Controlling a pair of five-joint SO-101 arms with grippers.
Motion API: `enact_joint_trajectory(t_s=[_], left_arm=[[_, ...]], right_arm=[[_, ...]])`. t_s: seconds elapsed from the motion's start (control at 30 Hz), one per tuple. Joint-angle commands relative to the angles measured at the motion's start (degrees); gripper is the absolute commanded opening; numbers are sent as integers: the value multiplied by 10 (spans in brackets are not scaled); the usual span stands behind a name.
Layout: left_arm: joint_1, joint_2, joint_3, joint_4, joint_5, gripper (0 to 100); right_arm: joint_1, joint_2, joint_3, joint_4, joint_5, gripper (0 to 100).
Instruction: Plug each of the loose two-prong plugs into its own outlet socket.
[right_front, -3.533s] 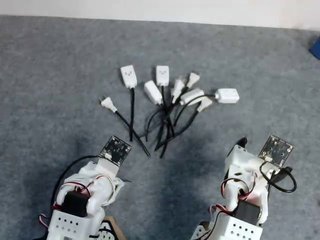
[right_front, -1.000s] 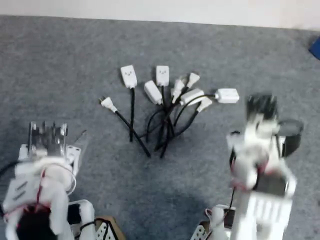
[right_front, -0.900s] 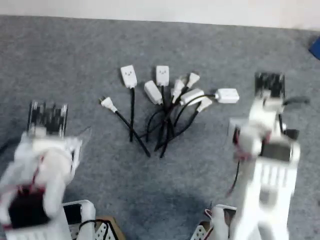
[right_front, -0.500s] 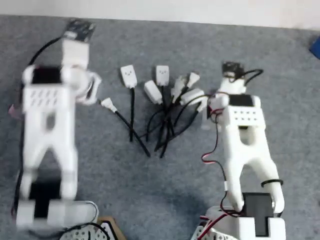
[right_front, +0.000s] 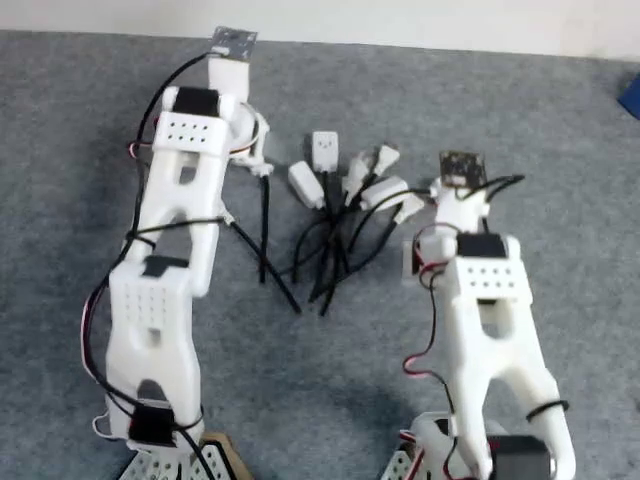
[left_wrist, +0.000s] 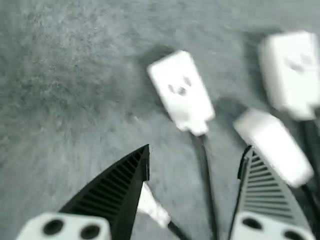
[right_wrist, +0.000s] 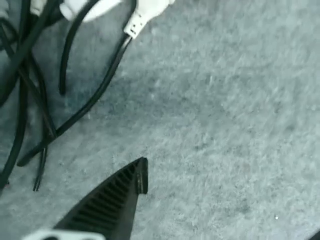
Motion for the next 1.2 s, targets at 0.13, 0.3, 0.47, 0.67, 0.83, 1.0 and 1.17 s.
enact_joint_trajectory(t_s=[0.13,0.3,0.47,0.67,0.83,1.0,1.17], left_arm=[[-22,74,-151,20,8,295],[-26,112,-203,23,10,295],[-51,157,-223,19,8,295],[-36,174,-278,67,8,295],[39,175,-385,219,8,295],[69,179,-362,231,7,295],[113,182,-327,231,-21,295]], right_arm=[[-5,-40,29,-33,15,522],[-7,-37,29,-34,15,522],[-6,-37,29,-34,15,522],[-7,-37,29,-34,16,522],[-7,-37,29,-35,16,522],[-7,-36,32,-53,16,522],[-25,-36,34,-53,16,522]])
